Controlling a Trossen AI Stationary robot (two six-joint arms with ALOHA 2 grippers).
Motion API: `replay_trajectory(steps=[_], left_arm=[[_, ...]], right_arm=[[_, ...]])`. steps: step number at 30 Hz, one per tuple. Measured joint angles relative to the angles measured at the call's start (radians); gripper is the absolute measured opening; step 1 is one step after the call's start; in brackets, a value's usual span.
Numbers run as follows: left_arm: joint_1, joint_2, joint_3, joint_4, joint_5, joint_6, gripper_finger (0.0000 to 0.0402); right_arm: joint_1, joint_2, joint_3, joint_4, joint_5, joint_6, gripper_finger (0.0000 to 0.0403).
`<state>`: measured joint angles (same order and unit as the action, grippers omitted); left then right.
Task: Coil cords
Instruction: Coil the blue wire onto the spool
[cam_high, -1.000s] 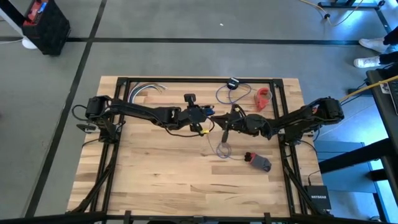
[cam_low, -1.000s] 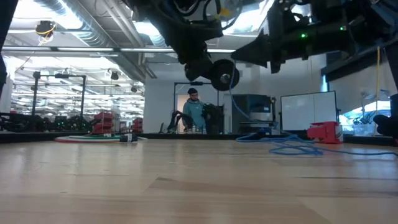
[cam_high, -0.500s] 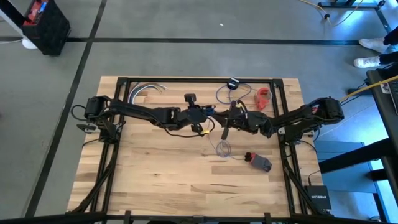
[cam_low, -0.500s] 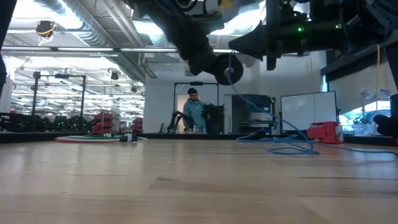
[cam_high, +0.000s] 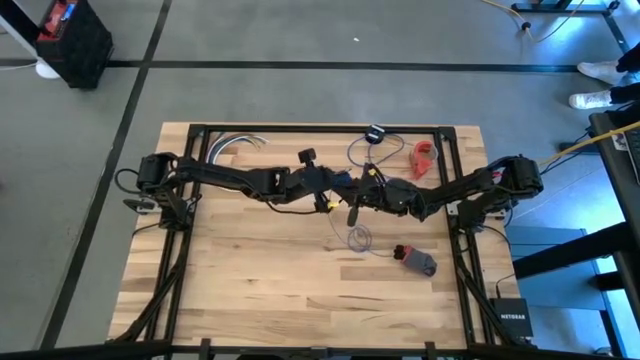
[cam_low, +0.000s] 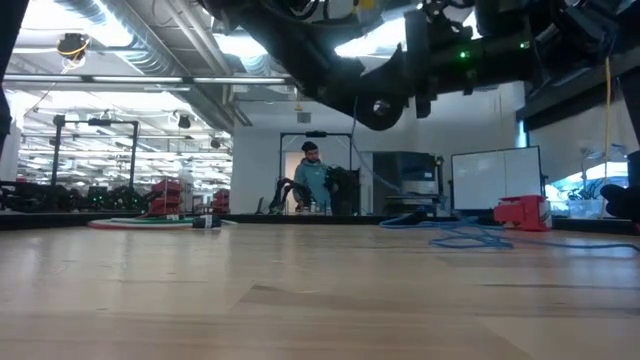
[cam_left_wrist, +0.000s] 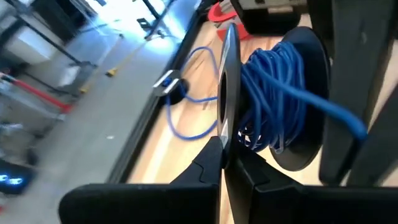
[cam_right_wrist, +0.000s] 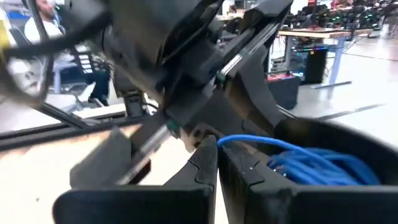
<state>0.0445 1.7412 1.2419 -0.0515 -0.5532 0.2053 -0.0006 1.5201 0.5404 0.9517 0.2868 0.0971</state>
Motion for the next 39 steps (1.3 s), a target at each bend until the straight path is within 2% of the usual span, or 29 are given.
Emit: replay_trajectory(steps=[4,11,20,25,28,33,39], left_arm=[[0.015,0.0,0.013,-0.003,0.097,-0.077,0.0],[0.033,0.0,0.022,0.008,0.263,-0.182,0.0],[0.03,-0.029,0.022,-0.045,0.286,-0.191,0.0],[0.022,-0.037,0.024,-0.051,0.315,-0.19,0.0],[0.018,-0.035,0.023,-0.069,0.311,-0.16,0.0],[0.012,-0.035,0.023,-0.06,0.3,-0.139,0.0],[0.013,-0.035,0.023,-0.065,0.293,-0.138,0.0]], right_arm=[[0.002,0.0,0.0,-0.038,0.051,-0.035,0.0012],[0.003,0.0,0.0,-0.066,0.068,-0.081,0.0012],[0.002,0.0,0.001,-0.217,0.088,-0.129,0.0023],[-0.002,-0.011,0.001,-0.318,0.152,-0.131,0.0079],[0.001,-0.037,0.004,-0.471,0.224,-0.132,0.0116],[0.0,-0.129,0.002,-0.721,0.256,-0.128,0.0153],[0.023,-0.274,0.002,-0.91,0.238,-0.128,0.0157]])
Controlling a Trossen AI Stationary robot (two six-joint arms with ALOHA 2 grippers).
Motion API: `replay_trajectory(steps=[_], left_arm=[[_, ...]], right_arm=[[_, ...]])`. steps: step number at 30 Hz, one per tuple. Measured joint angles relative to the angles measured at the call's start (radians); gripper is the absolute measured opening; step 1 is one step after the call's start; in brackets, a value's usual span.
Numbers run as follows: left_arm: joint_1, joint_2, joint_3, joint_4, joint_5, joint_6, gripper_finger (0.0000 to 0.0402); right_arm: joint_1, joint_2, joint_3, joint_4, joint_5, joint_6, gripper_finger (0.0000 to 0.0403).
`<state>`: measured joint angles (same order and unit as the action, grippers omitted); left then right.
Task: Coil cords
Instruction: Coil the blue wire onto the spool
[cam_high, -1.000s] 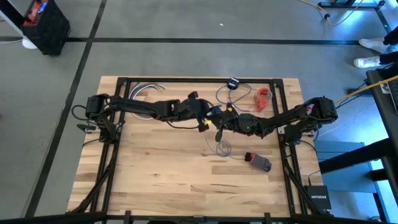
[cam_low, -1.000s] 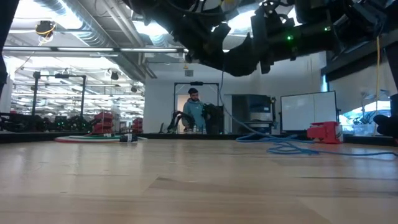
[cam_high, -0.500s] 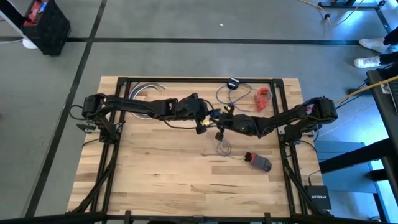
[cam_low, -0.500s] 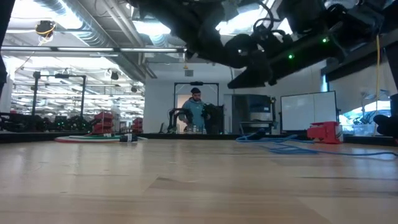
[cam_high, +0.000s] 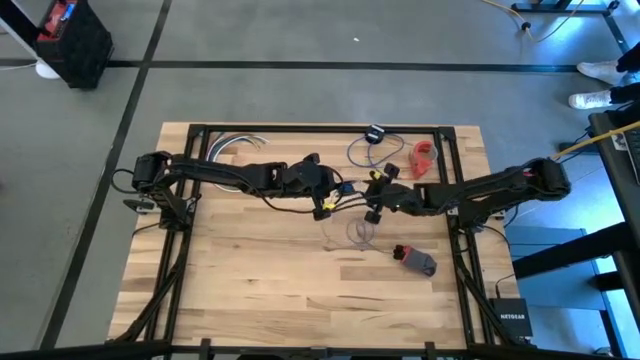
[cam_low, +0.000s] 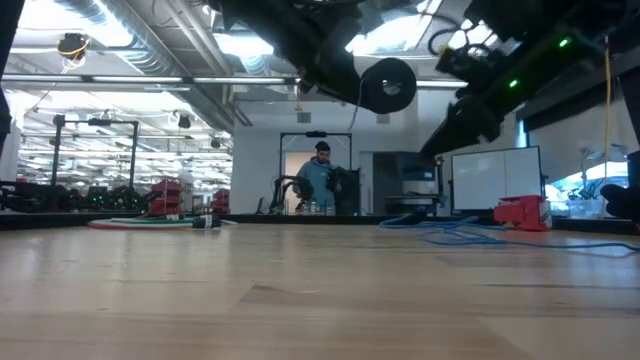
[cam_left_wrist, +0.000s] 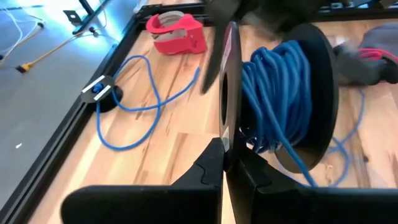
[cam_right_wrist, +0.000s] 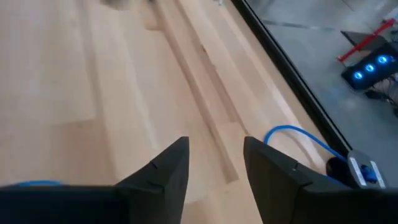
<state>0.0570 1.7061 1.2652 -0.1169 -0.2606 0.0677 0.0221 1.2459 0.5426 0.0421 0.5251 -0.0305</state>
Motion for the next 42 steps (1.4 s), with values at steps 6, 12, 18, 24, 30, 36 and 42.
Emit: replay_trajectory(steps=[6,12,18,24,30,36,42], left_arm=[[0.001,0.0,0.0,-0.003,-0.005,0.005,0.0],[0.001,-0.009,0.0,-0.008,-0.008,0.008,0.0],[0.001,-0.01,0.0,-0.006,-0.009,0.011,0.0],[0.001,-0.01,0.0,-0.007,-0.009,0.015,0.0],[0.001,-0.01,-0.001,-0.009,-0.009,0.017,0.0],[0.001,-0.01,-0.001,-0.009,-0.009,0.016,0.0],[-0.004,-0.01,-0.001,-0.015,-0.009,0.023,0.0]], right_arm=[[0.041,-0.108,-0.033,-0.102,-0.119,-0.017,0.0157],[0.043,-0.096,-0.274,0.325,-0.394,0.02,0.0157],[0.043,-0.07,-0.345,0.399,-0.53,0.101,0.0156],[0.074,-0.059,-0.294,0.304,-0.564,0.111,0.0156],[0.177,0.06,-0.234,0.308,-0.509,0.044,0.0156],[0.21,0.22,-0.102,0.271,-0.474,-0.004,0.0156],[0.207,0.323,-0.001,0.147,-0.43,-0.025,0.0156]])
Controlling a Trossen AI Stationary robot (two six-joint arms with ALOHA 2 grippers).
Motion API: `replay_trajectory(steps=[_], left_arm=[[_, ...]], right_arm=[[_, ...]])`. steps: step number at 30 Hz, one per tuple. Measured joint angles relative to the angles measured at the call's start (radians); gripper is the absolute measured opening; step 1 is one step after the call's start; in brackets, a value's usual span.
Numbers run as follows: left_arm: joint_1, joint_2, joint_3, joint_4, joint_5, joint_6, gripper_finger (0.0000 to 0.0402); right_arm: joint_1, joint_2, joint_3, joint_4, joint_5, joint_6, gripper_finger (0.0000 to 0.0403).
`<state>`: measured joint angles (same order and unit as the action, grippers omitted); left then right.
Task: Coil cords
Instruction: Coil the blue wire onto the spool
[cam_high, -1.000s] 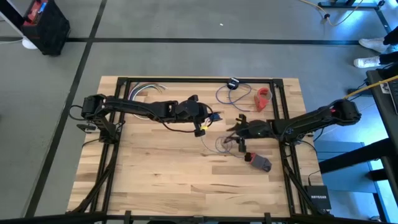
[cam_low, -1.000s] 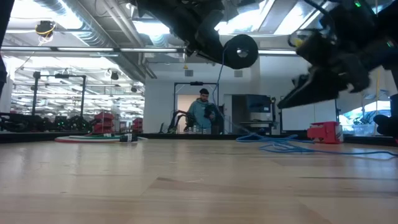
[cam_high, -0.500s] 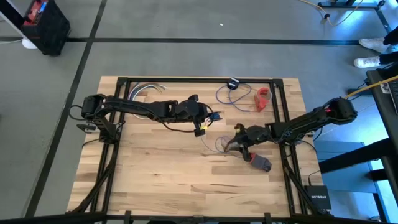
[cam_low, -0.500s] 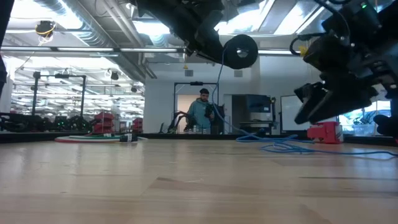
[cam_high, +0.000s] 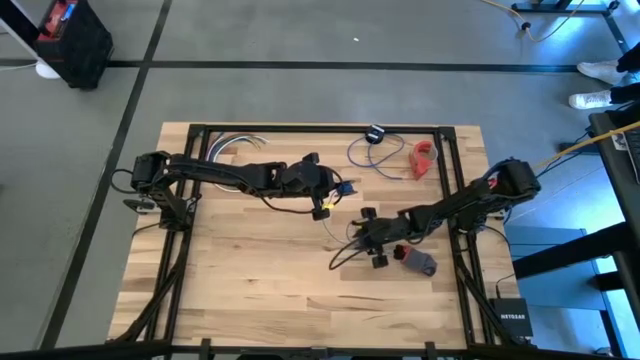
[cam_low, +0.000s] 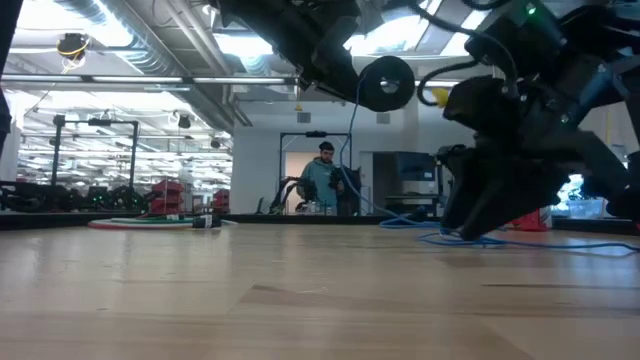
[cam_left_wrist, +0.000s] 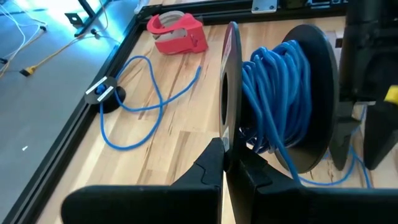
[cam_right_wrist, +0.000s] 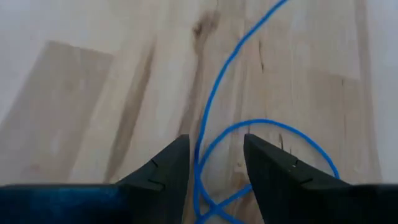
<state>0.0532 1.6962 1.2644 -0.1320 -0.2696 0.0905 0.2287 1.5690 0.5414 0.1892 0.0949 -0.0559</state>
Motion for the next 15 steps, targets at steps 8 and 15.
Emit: replay_trajectory(steps=[8,15], left_arm=[[0.0,0.0,0.0,0.001,0.0,0.003,0.0],[-0.002,0.0,0.0,0.003,0.0,0.017,0.0]], right_arm=[[0.001,0.053,0.037,-0.011,0.049,-0.019,0.0108],[0.001,-0.06,0.035,-0.065,0.079,-0.036,0.0017]])
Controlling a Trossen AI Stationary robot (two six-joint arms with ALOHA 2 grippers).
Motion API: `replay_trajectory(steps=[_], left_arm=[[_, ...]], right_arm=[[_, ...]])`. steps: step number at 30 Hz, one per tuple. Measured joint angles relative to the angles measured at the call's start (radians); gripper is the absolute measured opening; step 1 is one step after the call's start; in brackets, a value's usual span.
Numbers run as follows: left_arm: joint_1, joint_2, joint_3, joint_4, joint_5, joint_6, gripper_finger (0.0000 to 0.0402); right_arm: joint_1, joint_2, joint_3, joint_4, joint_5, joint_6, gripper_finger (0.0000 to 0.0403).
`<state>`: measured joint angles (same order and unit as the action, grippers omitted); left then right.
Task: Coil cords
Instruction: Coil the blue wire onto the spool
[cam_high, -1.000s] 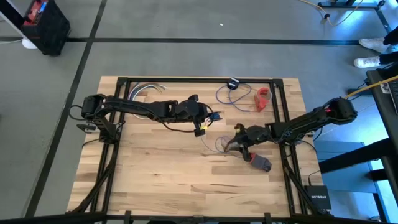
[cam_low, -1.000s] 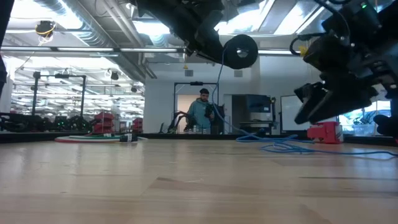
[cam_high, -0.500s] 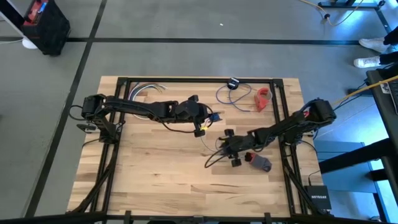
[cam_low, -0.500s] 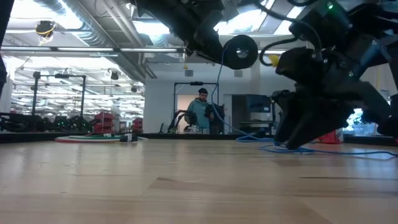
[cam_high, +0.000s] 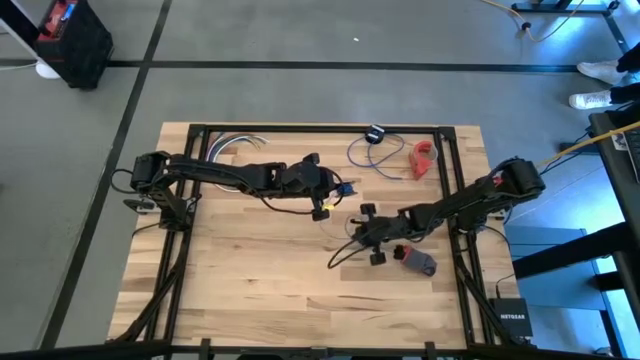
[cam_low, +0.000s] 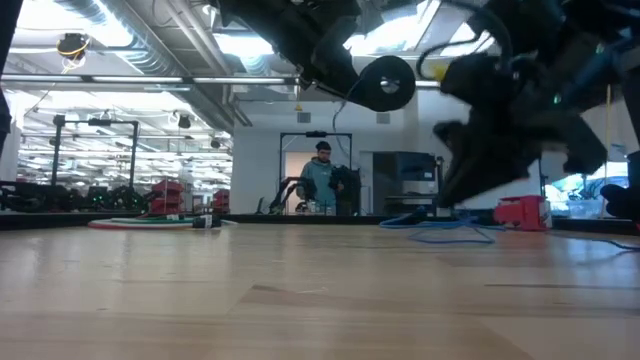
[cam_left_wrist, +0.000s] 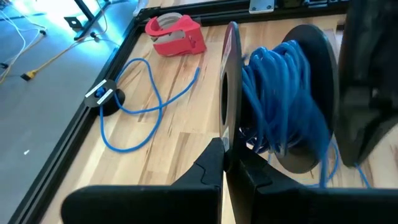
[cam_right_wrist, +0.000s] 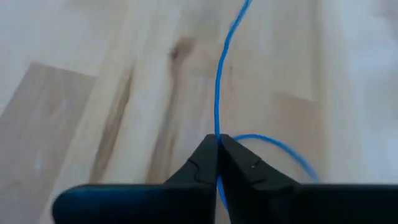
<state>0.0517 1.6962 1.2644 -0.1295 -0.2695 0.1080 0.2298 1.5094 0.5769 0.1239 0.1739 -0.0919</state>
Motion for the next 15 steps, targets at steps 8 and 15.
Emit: replay_trajectory(steps=[8,15], left_arm=[[-0.01,0.0,0.0,0.003,0.0,0.006,0.0],[-0.01,0.0,0.0,0.009,0.0,0.009,0.0]], right_arm=[[0.0,-0.225,0.0,-0.167,0.217,-0.064,0.001],[-0.002,-0.276,0.0,-0.151,0.41,-0.217,0.0022]])
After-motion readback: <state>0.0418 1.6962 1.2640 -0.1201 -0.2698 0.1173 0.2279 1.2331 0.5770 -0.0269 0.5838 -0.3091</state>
